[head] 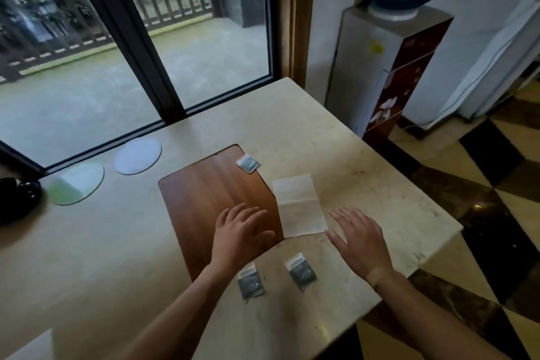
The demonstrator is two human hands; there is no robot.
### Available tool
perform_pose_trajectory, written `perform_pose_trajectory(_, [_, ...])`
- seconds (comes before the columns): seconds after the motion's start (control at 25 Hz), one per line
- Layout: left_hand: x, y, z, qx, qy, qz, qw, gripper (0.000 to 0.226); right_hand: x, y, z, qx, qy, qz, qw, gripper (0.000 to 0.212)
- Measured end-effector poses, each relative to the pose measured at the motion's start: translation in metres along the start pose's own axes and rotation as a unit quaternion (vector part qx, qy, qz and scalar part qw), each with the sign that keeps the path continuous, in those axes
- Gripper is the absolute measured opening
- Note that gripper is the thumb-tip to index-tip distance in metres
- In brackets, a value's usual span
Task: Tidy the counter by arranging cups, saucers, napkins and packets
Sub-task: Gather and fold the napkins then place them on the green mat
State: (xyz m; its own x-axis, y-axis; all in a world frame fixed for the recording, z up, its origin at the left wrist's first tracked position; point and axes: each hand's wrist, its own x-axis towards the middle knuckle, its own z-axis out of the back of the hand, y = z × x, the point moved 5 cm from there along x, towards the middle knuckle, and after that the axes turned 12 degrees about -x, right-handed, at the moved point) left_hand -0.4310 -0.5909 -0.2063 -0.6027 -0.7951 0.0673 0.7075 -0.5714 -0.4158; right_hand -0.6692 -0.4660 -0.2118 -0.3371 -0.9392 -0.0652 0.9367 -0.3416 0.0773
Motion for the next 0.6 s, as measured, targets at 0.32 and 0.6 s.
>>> perform_pose_trajectory(0.32, [0.049, 0.02, -0.029, -0.041, 0.014, 0.004, 0.999, 0.035, 0.064, 0.008, -0.021, 0.005, -0.019, 0.022, 1.0, 0.045])
perform_pose_trajectory(0.6, [0.078, 0.025, -0.052, -0.061, 0.021, 0.046, 0.997, 0.033, 0.115, 0.005, -0.044, 0.011, -0.004, 0.055, 0.998, 0.034])
